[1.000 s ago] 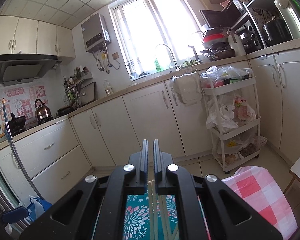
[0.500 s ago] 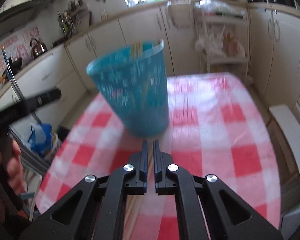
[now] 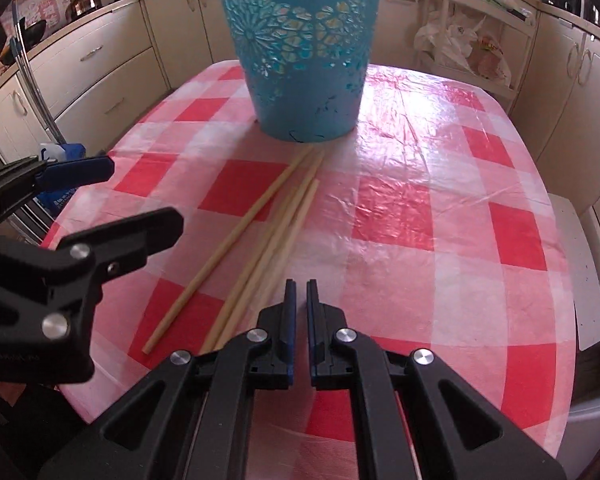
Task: Organize utensils
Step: 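Move both open grippers back down to the chopsticks on the table, then close the left gripper on a wooden chopstick while the right gripper grasps another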
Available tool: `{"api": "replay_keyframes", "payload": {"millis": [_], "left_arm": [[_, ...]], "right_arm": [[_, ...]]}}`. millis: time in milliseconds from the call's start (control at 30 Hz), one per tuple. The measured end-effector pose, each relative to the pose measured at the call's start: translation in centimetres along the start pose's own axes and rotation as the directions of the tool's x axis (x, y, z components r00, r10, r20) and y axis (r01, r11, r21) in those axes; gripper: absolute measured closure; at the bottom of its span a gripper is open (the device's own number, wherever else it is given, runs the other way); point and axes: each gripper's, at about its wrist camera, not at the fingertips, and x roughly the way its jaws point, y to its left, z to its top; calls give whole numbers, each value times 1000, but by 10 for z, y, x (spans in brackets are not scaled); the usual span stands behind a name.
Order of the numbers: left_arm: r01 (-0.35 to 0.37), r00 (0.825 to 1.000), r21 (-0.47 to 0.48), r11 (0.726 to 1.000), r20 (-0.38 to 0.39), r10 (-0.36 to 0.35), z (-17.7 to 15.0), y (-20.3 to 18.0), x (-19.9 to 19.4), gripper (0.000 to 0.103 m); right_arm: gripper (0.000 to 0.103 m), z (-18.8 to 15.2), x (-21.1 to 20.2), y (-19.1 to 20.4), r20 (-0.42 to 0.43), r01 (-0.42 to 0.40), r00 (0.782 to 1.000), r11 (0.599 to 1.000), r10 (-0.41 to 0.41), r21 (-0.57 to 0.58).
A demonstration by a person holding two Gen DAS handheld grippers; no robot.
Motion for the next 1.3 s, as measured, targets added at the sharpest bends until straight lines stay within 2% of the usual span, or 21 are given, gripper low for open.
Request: {"api": "replay_keyframes", "payload": {"millis": [100, 200, 233, 267, 333, 433, 533, 600, 667, 800, 900, 1000, 1133, 1200, 1267, 1300], "left_arm": [[-19, 999, 83, 996, -31, 21, -7, -16, 11, 18], [-21, 998, 131, 991, -60, 29, -14, -26, 18, 30], [-20, 997, 134, 991, -72, 30, -17, -27, 21, 37], [-19, 996, 132, 991, -82, 30, -21, -28, 22, 40], [7, 997, 90, 996, -74, 0, -25, -26, 19, 55], [40, 996, 44, 998, -76, -37, -34, -27, 13, 75], [88, 991, 20, 996, -106, -85, -43, -31, 3, 85], [147, 980, -17, 989, -137, -148, -50, -30, -5, 90], [186, 969, -50, 981, -155, -191, -54, -26, -10, 90], [176, 978, -69, 982, -99, -182, -36, -24, -16, 90], [120, 990, -58, 991, -63, -123, -5, -25, -1, 82], [92, 992, -84, 992, -74, -98, 18, -22, 29, 79], [78, 992, -112, 991, -95, -89, 32, -14, 62, 79], [78, 994, -96, 992, -74, -86, 36, -13, 66, 79], [91, 993, -93, 991, -72, -98, 39, -11, 69, 79], [93, 993, -87, 992, -70, -99, 40, -10, 69, 80]], "right_arm": [[97, -3, -5, -13, -3, 15, 1000, 1000, -15, 27], [97, -6, -8, -27, 7, -51, 999, 994, 50, 94], [94, -5, -9, -29, 15, -83, 997, 990, 82, 110], [80, -5, -11, -29, 20, -100, 995, 988, 98, 115], [63, -2, -14, -22, 43, -116, 993, 989, 113, 95], [63, 3, -14, -4, 55, -107, 993, 994, 105, 25], [64, 4, -5, 5, 23, -31, 999, 999, 32, -42], [69, 3, -1, -2, 5, -12, 1000, 999, 12, -30], [82, 4, -3, -13, 3, -5, 1000, 1000, 5, 2], [83, 6, -5, -32, 15, -71, 997, 993, 70, 90], [83, 8, -2, -30, 10, -69, 998, 994, 68, 85], [82, 10, 1, -29, 5, -44, 999, 996, 44, 75], [84, 12, 5, -31, 3, -33, 999, 996, 33, 78], [85, 13, 6, -31, 3, -37, 999, 996, 37, 79], [93, 14, 7, -32, 3, -43, 999, 996, 43, 78], [93, 14, 8, -32, 2, -45, 999, 996, 45, 77]]}}
